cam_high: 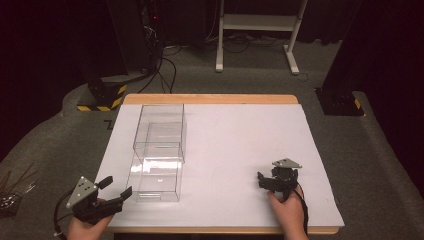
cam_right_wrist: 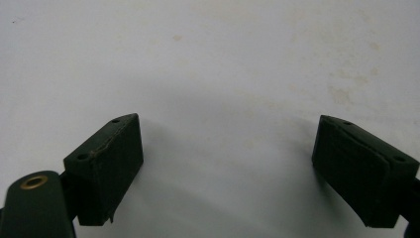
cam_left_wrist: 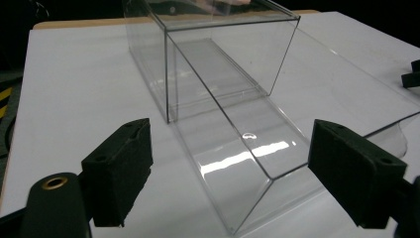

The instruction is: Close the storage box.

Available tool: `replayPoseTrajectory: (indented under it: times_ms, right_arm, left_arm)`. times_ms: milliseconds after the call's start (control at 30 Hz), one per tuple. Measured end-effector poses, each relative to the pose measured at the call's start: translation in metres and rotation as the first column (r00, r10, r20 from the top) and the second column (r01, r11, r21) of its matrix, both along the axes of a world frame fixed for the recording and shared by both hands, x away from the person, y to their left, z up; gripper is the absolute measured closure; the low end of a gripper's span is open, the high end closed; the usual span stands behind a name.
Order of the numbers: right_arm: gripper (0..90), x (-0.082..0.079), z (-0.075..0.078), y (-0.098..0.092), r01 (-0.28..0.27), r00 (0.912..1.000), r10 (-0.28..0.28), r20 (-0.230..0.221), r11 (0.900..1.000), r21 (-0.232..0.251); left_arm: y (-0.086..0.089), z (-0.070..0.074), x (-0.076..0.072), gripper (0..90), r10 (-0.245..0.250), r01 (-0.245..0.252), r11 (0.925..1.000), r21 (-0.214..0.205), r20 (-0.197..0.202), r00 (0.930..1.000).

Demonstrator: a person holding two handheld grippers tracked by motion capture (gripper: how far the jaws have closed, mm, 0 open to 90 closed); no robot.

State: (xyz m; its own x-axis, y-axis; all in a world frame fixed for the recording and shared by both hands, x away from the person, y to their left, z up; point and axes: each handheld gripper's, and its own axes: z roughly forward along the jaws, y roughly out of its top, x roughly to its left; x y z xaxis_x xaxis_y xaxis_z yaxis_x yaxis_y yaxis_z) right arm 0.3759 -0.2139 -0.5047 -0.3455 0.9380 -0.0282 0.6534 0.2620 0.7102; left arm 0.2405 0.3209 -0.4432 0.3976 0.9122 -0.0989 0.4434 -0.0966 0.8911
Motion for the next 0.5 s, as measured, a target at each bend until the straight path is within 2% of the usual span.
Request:
replayPoseTrajectory:
  times_ms: [233,400,500]
  right_arm:
    - [13.7,-0.001,0.0,0.001,-0.005,1.0,0.005,0.005,1.0,-0.003]
    - [13.7,-0.001,0.0,0.0,-0.005,1.0,0.005,0.004,1.0,-0.001]
    - [13.7,-0.001,0.0,0.0,-0.005,1.0,0.005,0.004,1.0,-0.001]
  left_arm:
    - [0.0,-0.005,-0.003,17.9,-0.007,0.007,0.9999,0.007,-0.006,1.0]
    - [-0.001,-0.011,-0.003,17.6,-0.019,0.019,0.9993,0.032,-0.003,0.9998]
    - [-0.002,-0.014,-0.003,17.0,-0.033,0.033,0.9991,0.025,-0.009,0.9994]
